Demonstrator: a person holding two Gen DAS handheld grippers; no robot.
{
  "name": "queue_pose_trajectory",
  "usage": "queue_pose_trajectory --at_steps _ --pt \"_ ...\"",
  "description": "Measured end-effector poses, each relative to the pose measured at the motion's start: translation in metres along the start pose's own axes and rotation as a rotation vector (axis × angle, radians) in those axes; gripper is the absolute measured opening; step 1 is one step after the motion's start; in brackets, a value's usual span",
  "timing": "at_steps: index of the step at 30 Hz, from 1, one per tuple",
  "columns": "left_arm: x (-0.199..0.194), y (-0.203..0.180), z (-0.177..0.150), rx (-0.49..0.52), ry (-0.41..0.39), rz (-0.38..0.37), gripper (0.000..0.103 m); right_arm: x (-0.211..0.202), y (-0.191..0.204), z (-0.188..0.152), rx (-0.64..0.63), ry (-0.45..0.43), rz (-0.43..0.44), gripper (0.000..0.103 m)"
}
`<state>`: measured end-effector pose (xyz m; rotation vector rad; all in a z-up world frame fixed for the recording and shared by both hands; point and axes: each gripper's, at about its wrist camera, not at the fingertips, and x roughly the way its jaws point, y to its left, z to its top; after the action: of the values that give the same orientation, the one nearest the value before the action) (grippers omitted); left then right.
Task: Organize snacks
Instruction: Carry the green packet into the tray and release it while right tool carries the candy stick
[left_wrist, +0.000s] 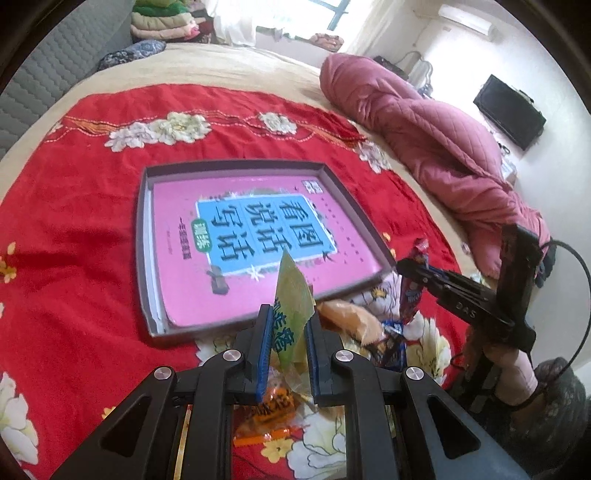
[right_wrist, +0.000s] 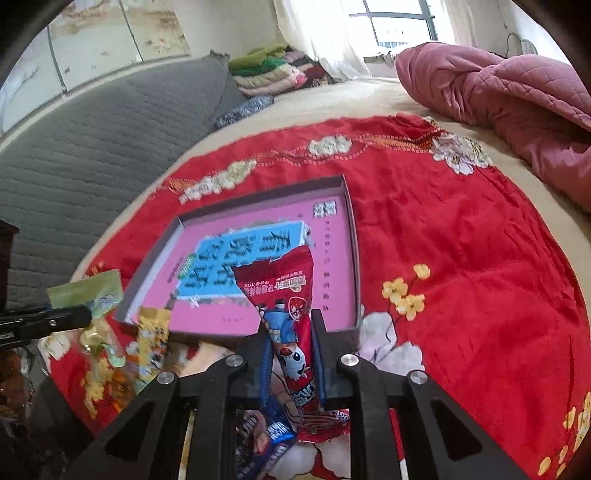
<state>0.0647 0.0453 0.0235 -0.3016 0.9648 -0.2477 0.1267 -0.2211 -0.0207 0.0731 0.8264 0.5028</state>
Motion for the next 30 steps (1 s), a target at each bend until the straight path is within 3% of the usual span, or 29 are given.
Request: queue_pose_trajectory --at_steps 21,30 --pt "0.022 0.030 0.028 -0.077 -0.063 0.073 0.013 0.006 0.004 0.027 0.007 -0.128 0.059 0.018" --pt "0.046 0.049 0.029 -0.117 -0.024 0.104 0.012 0.037 -0.001 0.036 0.005 -0.083 0.048 0.018"
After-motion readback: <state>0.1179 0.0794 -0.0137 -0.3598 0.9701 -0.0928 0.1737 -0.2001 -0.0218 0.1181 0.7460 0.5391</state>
